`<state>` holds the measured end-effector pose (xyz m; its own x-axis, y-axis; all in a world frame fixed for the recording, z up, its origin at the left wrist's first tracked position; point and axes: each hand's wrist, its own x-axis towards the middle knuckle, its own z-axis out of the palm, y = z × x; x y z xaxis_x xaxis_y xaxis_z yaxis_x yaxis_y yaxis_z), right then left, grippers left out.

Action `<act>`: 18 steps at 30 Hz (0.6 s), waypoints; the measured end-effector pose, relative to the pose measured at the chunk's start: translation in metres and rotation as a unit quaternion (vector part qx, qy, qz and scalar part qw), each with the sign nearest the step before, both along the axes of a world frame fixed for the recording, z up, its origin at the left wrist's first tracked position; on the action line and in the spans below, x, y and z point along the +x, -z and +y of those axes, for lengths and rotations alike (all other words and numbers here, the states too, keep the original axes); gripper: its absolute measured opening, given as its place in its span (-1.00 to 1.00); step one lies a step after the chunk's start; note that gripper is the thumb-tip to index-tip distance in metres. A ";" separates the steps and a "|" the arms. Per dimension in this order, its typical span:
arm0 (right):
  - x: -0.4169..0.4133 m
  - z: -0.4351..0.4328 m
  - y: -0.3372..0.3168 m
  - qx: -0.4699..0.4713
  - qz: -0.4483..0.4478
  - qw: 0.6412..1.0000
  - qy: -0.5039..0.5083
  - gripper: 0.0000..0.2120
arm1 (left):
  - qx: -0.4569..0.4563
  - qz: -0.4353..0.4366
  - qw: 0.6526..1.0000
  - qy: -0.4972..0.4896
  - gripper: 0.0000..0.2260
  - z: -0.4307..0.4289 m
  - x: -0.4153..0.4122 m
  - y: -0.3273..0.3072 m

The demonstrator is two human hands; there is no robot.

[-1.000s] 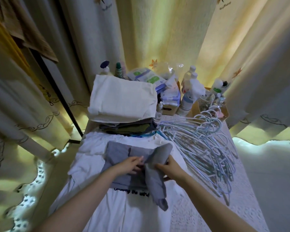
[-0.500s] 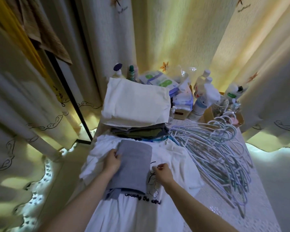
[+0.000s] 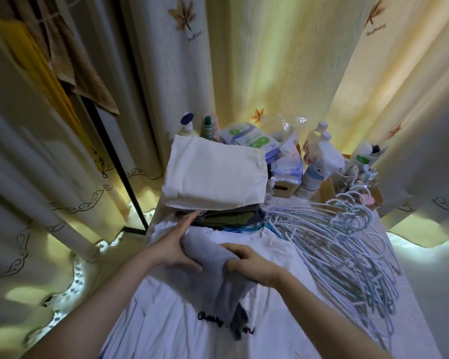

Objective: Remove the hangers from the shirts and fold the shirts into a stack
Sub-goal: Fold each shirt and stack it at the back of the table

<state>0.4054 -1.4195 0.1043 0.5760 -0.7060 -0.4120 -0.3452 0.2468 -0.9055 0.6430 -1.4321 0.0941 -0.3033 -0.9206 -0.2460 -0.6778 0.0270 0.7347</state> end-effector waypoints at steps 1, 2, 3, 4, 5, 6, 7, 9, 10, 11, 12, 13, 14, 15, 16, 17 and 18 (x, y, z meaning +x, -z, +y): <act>-0.005 -0.010 -0.017 -0.006 0.017 0.998 -0.056 -0.51 | 0.018 0.018 0.999 0.028 0.08 0.003 0.000 -0.006; -0.010 -0.018 -0.031 -0.015 0.040 0.994 -0.099 -0.50 | 0.040 0.035 0.998 0.045 -0.03 0.005 -0.001 -0.011; -0.015 -0.028 -0.043 -0.022 0.054 0.990 -0.128 -0.51 | 0.061 0.047 0.996 0.038 -0.18 0.007 -0.005 -0.017; -0.021 -0.038 -0.055 -0.030 0.059 0.988 -0.137 -0.56 | 0.070 0.057 0.996 0.011 -0.34 0.007 -0.008 -0.024; -0.026 -0.049 -0.068 -0.039 0.054 0.990 -0.124 -0.60 | 0.066 0.080 0.994 -0.019 -0.49 0.004 -0.011 -0.034; -0.031 -0.060 -0.081 -0.049 0.038 0.994 -0.086 -0.63 | 0.050 0.114 0.991 -0.047 -0.60 -0.001 -0.014 -0.045; -0.036 -0.071 -0.094 -0.055 0.004 0.998 -0.025 -0.65 | 0.029 0.157 0.984 -0.083 -0.69 -0.009 -0.017 -0.059; -0.045 -0.095 -0.116 -0.043 -0.099 0.984 0.140 -0.66 | -0.009 0.267 0.947 -0.181 -0.77 -0.033 -0.023 -0.091; -0.049 -0.105 -0.123 -0.035 -0.148 0.965 0.216 -0.64 | -0.025 0.312 0.924 -0.221 -0.78 -0.048 -0.026 -0.105; -0.051 -0.113 -0.126 -0.029 -0.188 0.945 0.267 -0.63 | -0.036 0.342 0.905 -0.250 -0.76 -0.063 -0.029 -0.119; -0.052 -0.118 -0.127 -0.022 -0.217 0.929 0.297 -0.62 | -0.046 0.351 0.895 -0.270 -0.74 -0.079 -0.030 -0.129; -0.050 -0.120 -0.125 -0.008 -0.233 0.921 0.312 -0.63 | -0.057 0.345 0.893 -0.283 -0.70 -0.094 -0.032 -0.137; -0.048 -0.119 -0.120 0.005 -0.236 0.918 0.318 -0.65 | -0.069 0.326 0.897 -0.290 -0.66 -0.107 -0.031 -0.141; -0.047 -0.117 -0.112 0.016 -0.233 0.918 0.320 -0.67 | -0.078 0.303 0.903 -0.294 -0.64 -0.118 -0.030 -0.141; -0.045 -0.114 -0.100 0.025 -0.225 0.918 0.325 -0.68 | -0.082 0.276 0.910 -0.299 -0.61 -0.127 -0.027 -0.137; -0.045 -0.111 -0.087 0.035 -0.215 0.916 0.337 -0.67 | -0.078 0.243 0.918 -0.304 -0.57 -0.131 -0.024 -0.130; -0.046 -0.106 -0.073 0.047 -0.200 0.912 0.356 -0.65 | -0.068 0.204 0.927 -0.309 -0.48 -0.132 -0.021 -0.121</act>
<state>0.3598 -1.5259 0.1774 0.1023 -0.9322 -0.3473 0.2861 0.3620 -0.8872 0.6221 -1.5644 0.2153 0.2489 -0.9637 -0.0966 -0.2613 -0.1629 0.9514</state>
